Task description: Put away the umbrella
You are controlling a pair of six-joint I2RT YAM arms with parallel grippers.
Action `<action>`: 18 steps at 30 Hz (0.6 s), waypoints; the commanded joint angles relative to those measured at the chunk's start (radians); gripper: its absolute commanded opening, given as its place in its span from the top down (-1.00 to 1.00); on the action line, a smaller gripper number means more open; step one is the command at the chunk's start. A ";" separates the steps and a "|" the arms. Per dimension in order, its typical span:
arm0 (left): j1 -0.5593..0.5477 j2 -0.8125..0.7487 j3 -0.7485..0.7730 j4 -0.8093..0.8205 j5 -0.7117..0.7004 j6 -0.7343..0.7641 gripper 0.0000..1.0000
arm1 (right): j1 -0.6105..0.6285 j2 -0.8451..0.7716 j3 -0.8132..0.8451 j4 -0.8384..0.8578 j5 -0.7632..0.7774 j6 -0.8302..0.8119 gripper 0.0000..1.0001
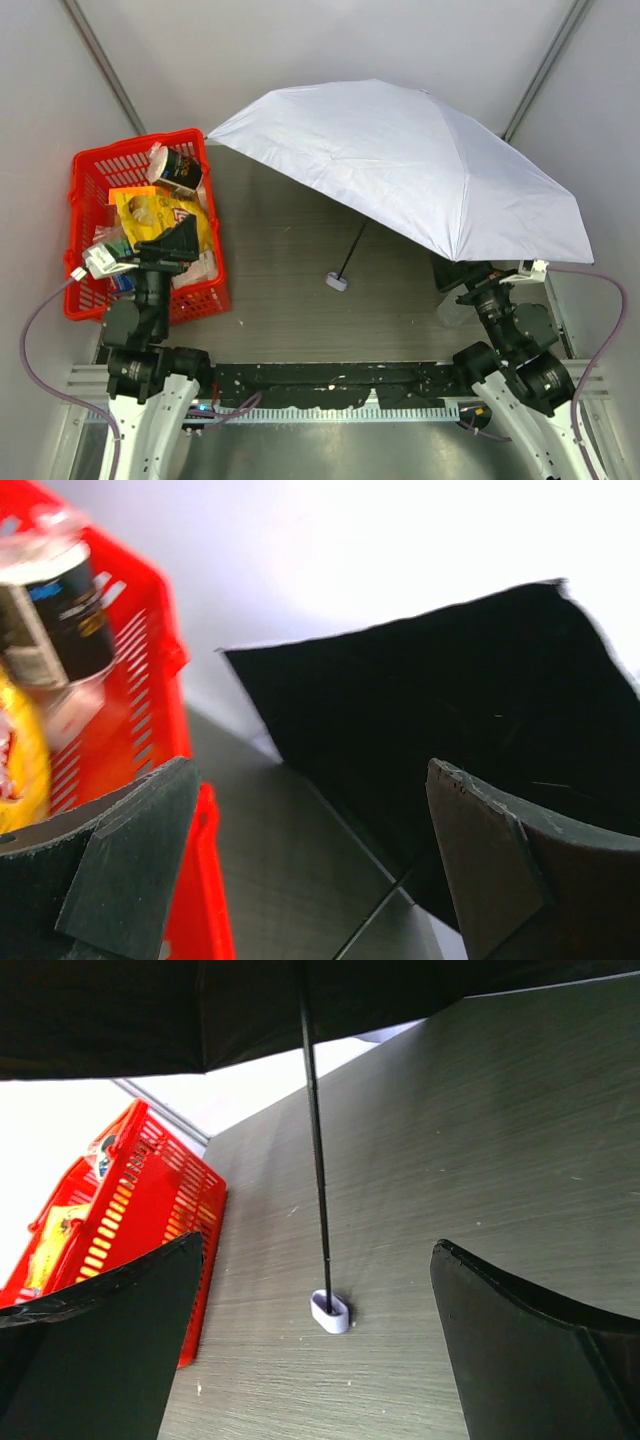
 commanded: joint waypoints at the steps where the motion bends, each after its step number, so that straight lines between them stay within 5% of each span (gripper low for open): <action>1: -0.009 0.051 0.120 -0.239 -0.166 -0.075 -0.99 | -0.003 -0.021 0.060 -0.109 0.095 0.003 -1.00; 4: -0.009 0.083 0.069 0.006 0.097 0.021 -0.99 | -0.002 -0.023 0.086 -0.120 0.096 0.023 -1.00; 9: -0.009 0.368 0.157 0.120 0.425 0.022 -0.96 | -0.003 -0.038 0.104 -0.125 0.118 0.052 -0.99; 14: -0.067 0.560 0.082 0.428 0.489 -0.037 -0.99 | -0.003 -0.049 0.129 -0.149 0.114 0.020 -0.99; 18: -0.322 0.784 0.136 0.467 0.365 0.145 -0.96 | -0.003 -0.050 0.142 -0.151 0.110 -0.020 -0.94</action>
